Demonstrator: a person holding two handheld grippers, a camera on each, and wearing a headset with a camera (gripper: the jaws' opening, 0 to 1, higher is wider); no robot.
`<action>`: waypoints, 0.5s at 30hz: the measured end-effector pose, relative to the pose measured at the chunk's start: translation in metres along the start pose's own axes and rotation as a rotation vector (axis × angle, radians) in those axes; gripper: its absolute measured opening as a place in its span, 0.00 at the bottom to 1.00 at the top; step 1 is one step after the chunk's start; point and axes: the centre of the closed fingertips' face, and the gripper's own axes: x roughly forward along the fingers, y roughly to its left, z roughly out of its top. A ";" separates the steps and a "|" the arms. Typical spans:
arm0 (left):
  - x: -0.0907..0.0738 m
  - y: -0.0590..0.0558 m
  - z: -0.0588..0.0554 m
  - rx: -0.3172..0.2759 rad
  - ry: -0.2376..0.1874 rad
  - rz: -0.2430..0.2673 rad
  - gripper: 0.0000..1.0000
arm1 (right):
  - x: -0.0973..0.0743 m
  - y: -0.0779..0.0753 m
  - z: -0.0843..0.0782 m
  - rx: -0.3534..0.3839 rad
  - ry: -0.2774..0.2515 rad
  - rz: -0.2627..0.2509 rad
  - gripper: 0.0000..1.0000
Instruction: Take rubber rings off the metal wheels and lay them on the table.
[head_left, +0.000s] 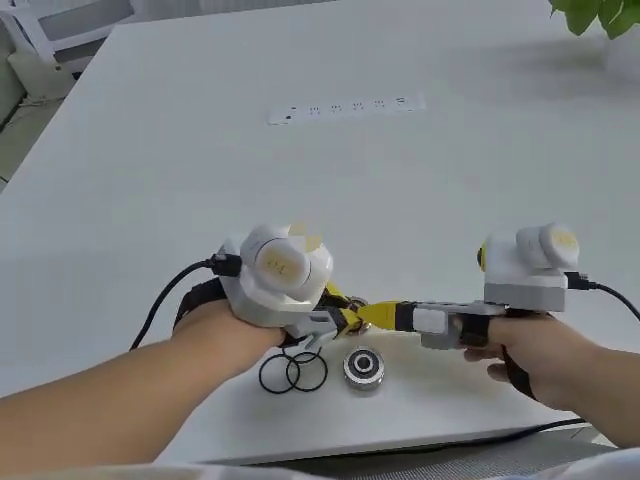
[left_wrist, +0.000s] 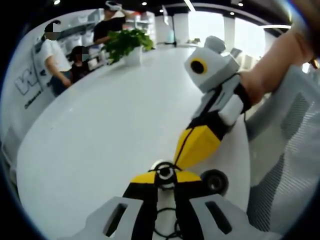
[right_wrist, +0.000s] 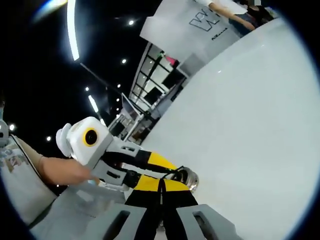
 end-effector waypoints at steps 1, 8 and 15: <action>0.000 0.000 0.000 -0.001 -0.001 0.002 0.11 | 0.001 -0.001 0.000 -0.020 0.010 -0.014 0.00; 0.000 0.000 0.000 -0.002 -0.013 0.005 0.12 | 0.004 -0.011 -0.004 -0.124 0.049 -0.084 0.00; 0.000 -0.001 0.001 0.011 -0.010 0.000 0.14 | 0.002 -0.013 -0.004 -0.135 0.049 -0.088 0.00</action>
